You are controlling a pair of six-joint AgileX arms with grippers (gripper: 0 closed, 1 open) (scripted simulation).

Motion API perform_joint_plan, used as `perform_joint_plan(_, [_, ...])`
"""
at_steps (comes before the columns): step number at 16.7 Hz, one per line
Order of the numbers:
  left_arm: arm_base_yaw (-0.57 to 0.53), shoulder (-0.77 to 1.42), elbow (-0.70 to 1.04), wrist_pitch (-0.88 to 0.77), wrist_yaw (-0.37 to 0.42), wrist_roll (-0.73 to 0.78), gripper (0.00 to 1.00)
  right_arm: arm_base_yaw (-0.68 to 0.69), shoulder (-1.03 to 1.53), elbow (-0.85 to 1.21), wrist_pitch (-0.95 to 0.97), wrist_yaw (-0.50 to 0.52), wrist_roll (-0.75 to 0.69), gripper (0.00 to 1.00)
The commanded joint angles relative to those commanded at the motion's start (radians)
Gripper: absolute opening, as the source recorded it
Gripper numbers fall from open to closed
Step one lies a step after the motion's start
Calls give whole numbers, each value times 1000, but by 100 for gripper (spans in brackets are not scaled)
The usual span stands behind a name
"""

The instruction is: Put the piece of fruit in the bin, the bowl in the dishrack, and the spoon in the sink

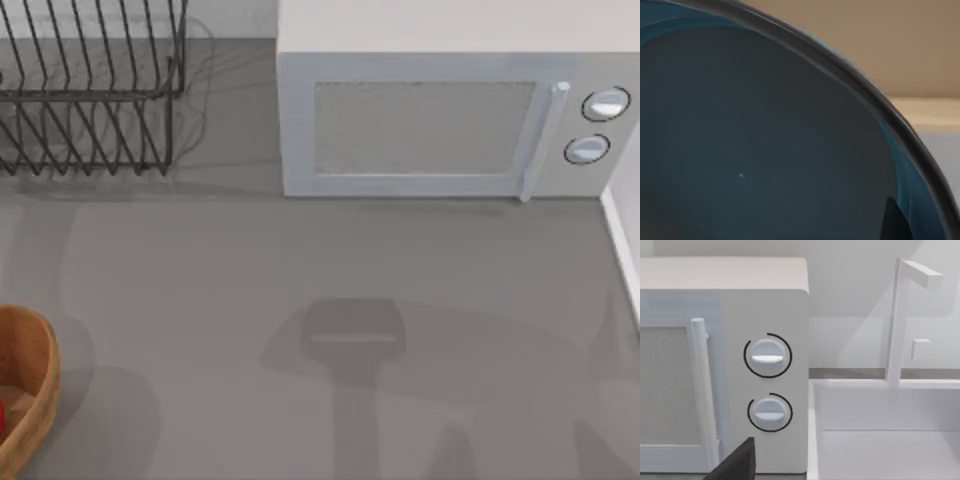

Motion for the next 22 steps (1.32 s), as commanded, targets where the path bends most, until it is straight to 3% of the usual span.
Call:
perform_joint_plan(7, [12, -29, -13, 32, 2, 17, 0, 0, 0, 0, 0, 0, 0, 100])
perform_joint_plan(11, [-1, 79, -20, 141, -5, 17, 0, 0, 0, 0, 0, 0, 0, 100])
perform_joint_plan(22, [-80, 718, -159, 950, -78, 19, 0, 0, 0, 0, 0, 0, 0, 100])
